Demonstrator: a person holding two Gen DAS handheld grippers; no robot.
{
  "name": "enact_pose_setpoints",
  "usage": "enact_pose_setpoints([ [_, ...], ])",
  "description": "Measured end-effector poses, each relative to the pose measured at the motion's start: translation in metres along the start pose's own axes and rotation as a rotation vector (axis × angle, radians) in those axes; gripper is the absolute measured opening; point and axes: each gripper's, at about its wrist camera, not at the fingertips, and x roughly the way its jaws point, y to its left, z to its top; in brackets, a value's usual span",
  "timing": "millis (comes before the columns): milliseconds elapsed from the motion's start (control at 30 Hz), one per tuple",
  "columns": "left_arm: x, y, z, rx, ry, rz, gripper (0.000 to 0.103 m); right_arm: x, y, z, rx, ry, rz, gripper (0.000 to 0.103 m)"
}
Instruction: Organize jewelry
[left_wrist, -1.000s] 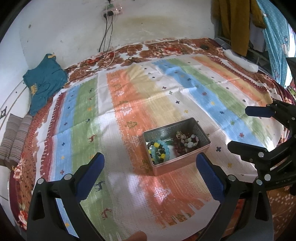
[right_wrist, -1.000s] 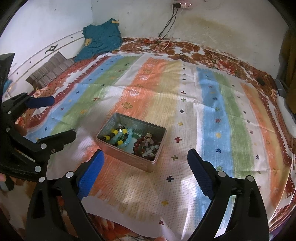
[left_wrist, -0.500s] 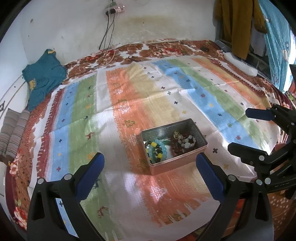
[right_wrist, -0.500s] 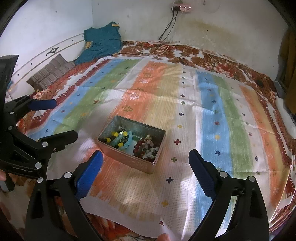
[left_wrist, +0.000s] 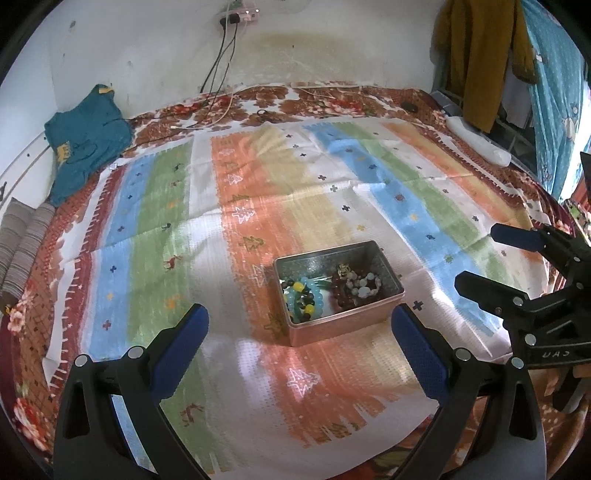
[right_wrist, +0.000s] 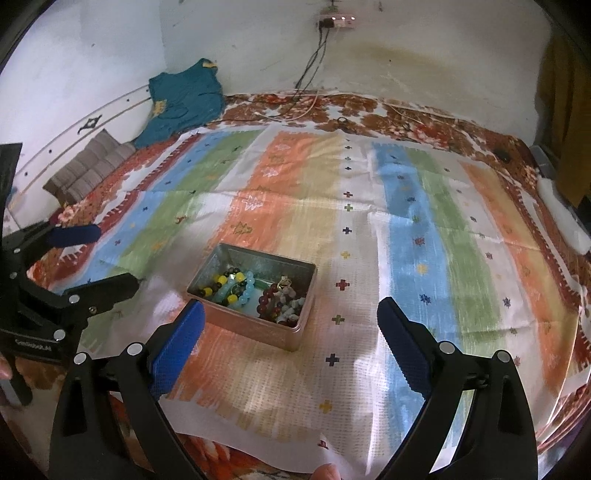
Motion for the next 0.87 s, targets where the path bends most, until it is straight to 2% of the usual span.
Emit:
enact_pose_setpoints([
  [400,-0.001,0.0041,-0.0008,-0.056,0.008,-0.01,0.097,0.0001,0.0019,-0.0027,-0.004,-0.003,-0.018,0.095],
  [867,-0.0029,0.0003,-0.0015,-0.031,-0.003,0.008,0.097,-0.0001,0.0017,-0.0039,-0.003,-0.006,-0.019,0.095],
])
